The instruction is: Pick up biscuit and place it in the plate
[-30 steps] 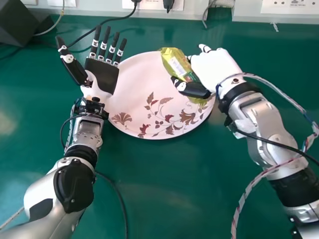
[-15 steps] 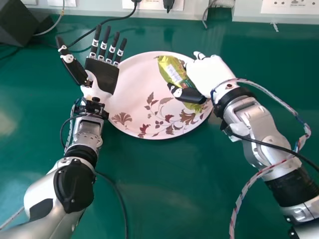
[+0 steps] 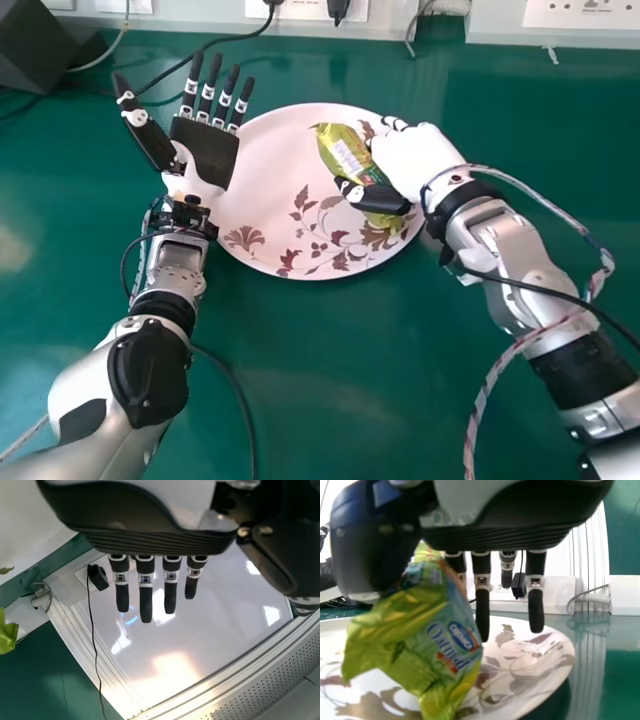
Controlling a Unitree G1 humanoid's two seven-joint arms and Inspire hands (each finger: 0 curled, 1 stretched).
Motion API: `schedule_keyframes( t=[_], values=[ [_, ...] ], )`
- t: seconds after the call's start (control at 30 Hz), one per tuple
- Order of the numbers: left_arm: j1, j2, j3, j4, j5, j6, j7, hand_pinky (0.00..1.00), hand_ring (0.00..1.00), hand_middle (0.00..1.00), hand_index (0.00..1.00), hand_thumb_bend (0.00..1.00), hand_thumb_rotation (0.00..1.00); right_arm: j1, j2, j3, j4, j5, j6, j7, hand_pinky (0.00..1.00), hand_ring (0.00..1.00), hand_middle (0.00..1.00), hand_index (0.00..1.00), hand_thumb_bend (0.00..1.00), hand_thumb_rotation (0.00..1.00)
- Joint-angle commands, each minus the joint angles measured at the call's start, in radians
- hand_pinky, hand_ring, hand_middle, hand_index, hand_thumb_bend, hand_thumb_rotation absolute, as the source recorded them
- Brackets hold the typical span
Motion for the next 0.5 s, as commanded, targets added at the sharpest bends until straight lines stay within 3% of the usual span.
schedule_keyframes(
  t=[0.0, 0.3, 0.47],
  values=[
    [0.026, -0.011, -0.003, 0.012, 0.0, 0.004, -0.011, 0.81, 0.77, 0.88, 0.95, 1.0, 0.48, 0.005, 0.007, 0.024, 0.033, 0.004, -0.007, -0.015, 0.38, 0.52, 0.52, 0.48, 0.46, 0.0],
    [0.024, -0.013, -0.006, 0.012, 0.004, -0.001, 0.01, 0.78, 0.77, 0.86, 0.93, 1.0, 0.49, 0.0, 0.01, 0.045, 0.075, 0.01, -0.012, -0.069, 0.39, 0.52, 0.52, 0.48, 0.46, 0.0],
    [0.027, -0.016, -0.017, 0.009, 0.018, -0.029, 0.027, 0.83, 0.79, 0.87, 0.95, 1.0, 0.49, -0.006, 0.015, 0.061, 0.09, 0.016, 0.0, -0.033, 0.39, 0.53, 0.53, 0.48, 0.46, 0.0]
  ],
)
